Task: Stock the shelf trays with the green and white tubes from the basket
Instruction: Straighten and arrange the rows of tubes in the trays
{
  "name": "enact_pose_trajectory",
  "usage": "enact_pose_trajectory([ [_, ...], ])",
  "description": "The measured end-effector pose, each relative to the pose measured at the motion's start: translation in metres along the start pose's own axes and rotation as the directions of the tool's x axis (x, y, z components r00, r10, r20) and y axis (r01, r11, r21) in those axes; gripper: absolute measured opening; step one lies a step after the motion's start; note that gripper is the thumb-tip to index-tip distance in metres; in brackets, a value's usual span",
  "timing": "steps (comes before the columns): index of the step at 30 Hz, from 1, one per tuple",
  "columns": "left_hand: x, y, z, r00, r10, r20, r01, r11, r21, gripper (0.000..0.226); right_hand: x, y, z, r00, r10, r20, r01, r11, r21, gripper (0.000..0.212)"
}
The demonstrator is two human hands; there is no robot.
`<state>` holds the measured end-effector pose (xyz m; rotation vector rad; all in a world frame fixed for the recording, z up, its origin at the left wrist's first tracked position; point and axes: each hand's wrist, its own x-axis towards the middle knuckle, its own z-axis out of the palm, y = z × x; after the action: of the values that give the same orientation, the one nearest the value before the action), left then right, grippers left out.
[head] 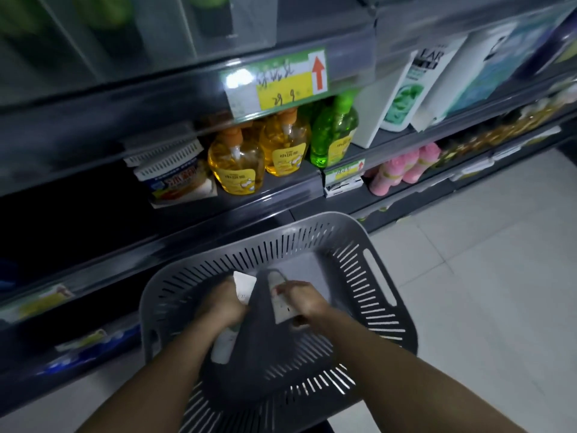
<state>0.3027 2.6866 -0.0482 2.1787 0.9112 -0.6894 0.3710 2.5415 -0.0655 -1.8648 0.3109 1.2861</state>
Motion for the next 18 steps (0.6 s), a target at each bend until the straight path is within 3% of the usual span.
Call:
enact_pose_trajectory([
  [2, -0.008, 0.0, -0.008, 1.0, 0.004, -0.015, -0.004, 0.999, -0.053, 0.032, -0.011, -0.004, -0.006, 0.998, 0.048, 0.04, -0.053, 0.991, 0.125, 0.018],
  [6, -0.028, 0.002, -0.031, 0.994, 0.095, -0.047, -0.1, 0.989, -0.107, 0.029, -0.037, -0.013, -0.015, 0.98, -0.05, 0.193, -0.04, 0.899, 0.437, 0.026],
  [12, -0.07, 0.005, -0.064, 0.973, 0.199, -0.115, -0.216, 0.962, -0.165, 0.033, -0.089, -0.027, -0.002, 0.932, -0.232, 0.28, 0.024, 0.808, 0.589, 0.046],
  [15, -0.099, 0.003, -0.083, 0.951, 0.263, -0.162, -0.288, 0.945, -0.157, 0.031, -0.12, -0.03, 0.015, 0.935, -0.315, 0.165, 0.18, 0.819, 0.545, 0.018],
  [18, -0.126, -0.01, -0.1, 0.931, 0.314, -0.185, -0.348, 0.918, -0.191, 0.03, -0.144, -0.031, 0.033, 0.907, -0.405, -0.112, 0.421, 0.874, 0.245, 0.014],
])
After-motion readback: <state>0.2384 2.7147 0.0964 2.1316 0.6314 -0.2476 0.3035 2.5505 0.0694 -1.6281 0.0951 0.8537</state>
